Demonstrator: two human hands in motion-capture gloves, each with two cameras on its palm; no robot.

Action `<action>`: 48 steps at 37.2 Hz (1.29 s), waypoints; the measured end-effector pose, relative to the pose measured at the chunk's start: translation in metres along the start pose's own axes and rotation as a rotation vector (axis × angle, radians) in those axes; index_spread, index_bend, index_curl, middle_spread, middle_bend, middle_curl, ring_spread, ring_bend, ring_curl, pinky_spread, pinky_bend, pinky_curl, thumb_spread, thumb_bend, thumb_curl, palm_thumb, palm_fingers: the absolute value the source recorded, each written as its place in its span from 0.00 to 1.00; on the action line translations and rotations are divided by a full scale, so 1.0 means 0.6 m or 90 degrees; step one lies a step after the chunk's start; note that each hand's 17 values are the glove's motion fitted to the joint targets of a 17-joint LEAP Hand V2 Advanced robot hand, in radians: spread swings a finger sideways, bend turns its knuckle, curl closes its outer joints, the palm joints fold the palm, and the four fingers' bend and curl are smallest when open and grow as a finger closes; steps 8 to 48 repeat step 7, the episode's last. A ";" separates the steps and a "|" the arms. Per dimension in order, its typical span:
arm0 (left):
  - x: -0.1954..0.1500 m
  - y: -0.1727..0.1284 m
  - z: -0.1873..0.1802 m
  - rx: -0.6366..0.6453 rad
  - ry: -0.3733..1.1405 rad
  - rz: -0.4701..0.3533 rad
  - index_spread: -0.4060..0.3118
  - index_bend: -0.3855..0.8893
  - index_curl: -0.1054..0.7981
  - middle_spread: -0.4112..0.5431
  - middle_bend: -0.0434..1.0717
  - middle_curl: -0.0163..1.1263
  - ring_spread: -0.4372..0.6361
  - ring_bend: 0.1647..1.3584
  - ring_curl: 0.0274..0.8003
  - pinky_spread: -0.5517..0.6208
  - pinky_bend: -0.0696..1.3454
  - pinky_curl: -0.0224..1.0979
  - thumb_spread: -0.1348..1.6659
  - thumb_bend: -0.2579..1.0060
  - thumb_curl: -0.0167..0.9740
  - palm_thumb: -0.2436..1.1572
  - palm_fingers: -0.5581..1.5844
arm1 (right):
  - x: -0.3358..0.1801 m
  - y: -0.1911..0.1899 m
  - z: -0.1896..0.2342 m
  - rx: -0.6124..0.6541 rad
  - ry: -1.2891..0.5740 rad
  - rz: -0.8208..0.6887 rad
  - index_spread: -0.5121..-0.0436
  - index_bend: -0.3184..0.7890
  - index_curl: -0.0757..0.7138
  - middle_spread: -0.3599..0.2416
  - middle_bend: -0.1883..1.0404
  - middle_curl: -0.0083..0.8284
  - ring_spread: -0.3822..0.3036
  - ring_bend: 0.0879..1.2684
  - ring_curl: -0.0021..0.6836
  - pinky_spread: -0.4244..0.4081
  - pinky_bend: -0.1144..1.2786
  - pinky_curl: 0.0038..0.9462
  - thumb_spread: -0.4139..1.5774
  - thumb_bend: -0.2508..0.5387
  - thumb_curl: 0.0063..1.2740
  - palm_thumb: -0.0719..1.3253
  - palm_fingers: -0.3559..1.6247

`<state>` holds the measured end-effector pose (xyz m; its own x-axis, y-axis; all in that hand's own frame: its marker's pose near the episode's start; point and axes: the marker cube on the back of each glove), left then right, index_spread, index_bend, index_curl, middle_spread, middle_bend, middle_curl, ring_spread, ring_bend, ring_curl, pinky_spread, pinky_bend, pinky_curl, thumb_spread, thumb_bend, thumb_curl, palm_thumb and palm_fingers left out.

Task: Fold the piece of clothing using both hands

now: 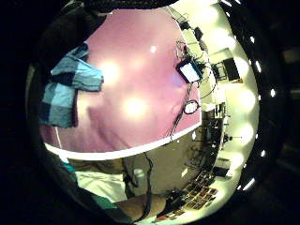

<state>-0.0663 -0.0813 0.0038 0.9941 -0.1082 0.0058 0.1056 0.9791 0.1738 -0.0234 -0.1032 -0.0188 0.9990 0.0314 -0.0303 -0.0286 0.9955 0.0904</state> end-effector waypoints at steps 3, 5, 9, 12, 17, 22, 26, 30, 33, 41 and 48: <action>0.017 0.018 0.016 -0.064 0.008 0.007 0.38 0.41 0.48 0.38 0.19 0.32 0.49 0.32 0.39 0.69 0.30 0.37 0.84 0.20 0.23 0.31 0.52 | 0.012 0.009 -0.010 0.007 -0.029 0.013 0.34 0.44 0.43 0.42 0.33 0.48 0.54 0.17 0.45 0.77 0.35 0.35 0.88 0.30 0.23 0.47 0.41; 0.022 0.022 0.016 -0.070 0.007 0.018 0.38 0.41 0.48 0.38 0.19 0.32 0.49 0.32 0.39 0.68 0.30 0.37 0.84 0.20 0.23 0.31 0.52 | 0.016 0.010 -0.008 0.018 -0.040 0.016 0.34 0.43 0.43 0.43 0.32 0.48 0.55 0.17 0.45 0.78 0.34 0.35 0.89 0.30 0.23 0.46 0.41; 0.027 0.028 0.013 -0.078 0.008 0.032 0.38 0.41 0.47 0.38 0.19 0.31 0.49 0.32 0.39 0.68 0.30 0.37 0.84 0.20 0.23 0.31 0.52 | 0.017 0.009 -0.003 0.030 -0.044 0.016 0.33 0.43 0.44 0.43 0.31 0.48 0.57 0.16 0.44 0.79 0.34 0.35 0.89 0.30 0.23 0.46 0.41; 0.027 0.028 0.013 -0.078 0.008 0.032 0.38 0.41 0.47 0.38 0.19 0.31 0.49 0.32 0.39 0.68 0.30 0.37 0.84 0.20 0.23 0.31 0.52 | 0.017 0.009 -0.003 0.030 -0.044 0.016 0.33 0.43 0.44 0.43 0.31 0.48 0.57 0.16 0.44 0.79 0.34 0.35 0.89 0.30 0.23 0.46 0.41; 0.027 0.028 0.013 -0.078 0.008 0.032 0.38 0.41 0.47 0.38 0.19 0.31 0.49 0.32 0.39 0.68 0.30 0.37 0.84 0.20 0.23 0.31 0.52 | 0.017 0.009 -0.003 0.030 -0.044 0.016 0.33 0.43 0.44 0.43 0.31 0.48 0.57 0.16 0.44 0.79 0.34 0.35 0.89 0.30 0.23 0.46 0.41; 0.027 0.028 0.013 -0.078 0.008 0.032 0.38 0.41 0.47 0.38 0.19 0.31 0.49 0.32 0.39 0.68 0.30 0.37 0.84 0.20 0.23 0.31 0.52 | 0.017 0.009 -0.003 0.030 -0.044 0.016 0.33 0.43 0.44 0.43 0.31 0.48 0.57 0.16 0.44 0.79 0.34 0.35 0.89 0.30 0.23 0.46 0.41; 0.027 0.028 0.013 -0.078 0.008 0.032 0.38 0.41 0.47 0.38 0.19 0.31 0.49 0.32 0.39 0.68 0.30 0.37 0.84 0.20 0.23 0.31 0.52 | 0.017 0.009 -0.003 0.030 -0.044 0.016 0.33 0.43 0.44 0.43 0.31 0.48 0.57 0.16 0.44 0.79 0.34 0.35 0.89 0.30 0.23 0.46 0.41; 0.027 0.028 0.013 -0.078 0.008 0.032 0.38 0.41 0.47 0.38 0.19 0.31 0.49 0.32 0.39 0.68 0.30 0.37 0.84 0.20 0.23 0.31 0.52 | 0.017 0.009 -0.003 0.030 -0.044 0.016 0.33 0.43 0.44 0.43 0.31 0.48 0.57 0.16 0.44 0.79 0.34 0.35 0.89 0.30 0.23 0.46 0.41; 0.027 0.028 0.013 -0.078 0.008 0.032 0.38 0.41 0.47 0.38 0.19 0.31 0.49 0.32 0.39 0.68 0.30 0.37 0.84 0.20 0.23 0.31 0.52 | 0.017 0.009 -0.003 0.030 -0.044 0.016 0.33 0.43 0.44 0.43 0.31 0.48 0.57 0.16 0.44 0.79 0.34 0.35 0.89 0.30 0.23 0.46 0.41; 0.027 0.028 0.013 -0.078 0.008 0.032 0.38 0.41 0.47 0.38 0.19 0.31 0.49 0.32 0.39 0.68 0.30 0.37 0.84 0.20 0.23 0.31 0.52 | 0.017 0.009 -0.003 0.030 -0.044 0.016 0.33 0.43 0.44 0.43 0.31 0.48 0.57 0.16 0.44 0.79 0.34 0.35 0.89 0.30 0.23 0.46 0.41; 0.027 0.028 0.013 -0.078 0.008 0.032 0.38 0.41 0.47 0.38 0.19 0.31 0.49 0.32 0.39 0.68 0.30 0.37 0.84 0.20 0.23 0.31 0.52 | 0.017 0.009 -0.003 0.030 -0.044 0.016 0.33 0.43 0.44 0.43 0.31 0.48 0.57 0.16 0.44 0.79 0.34 0.35 0.89 0.30 0.23 0.46 0.41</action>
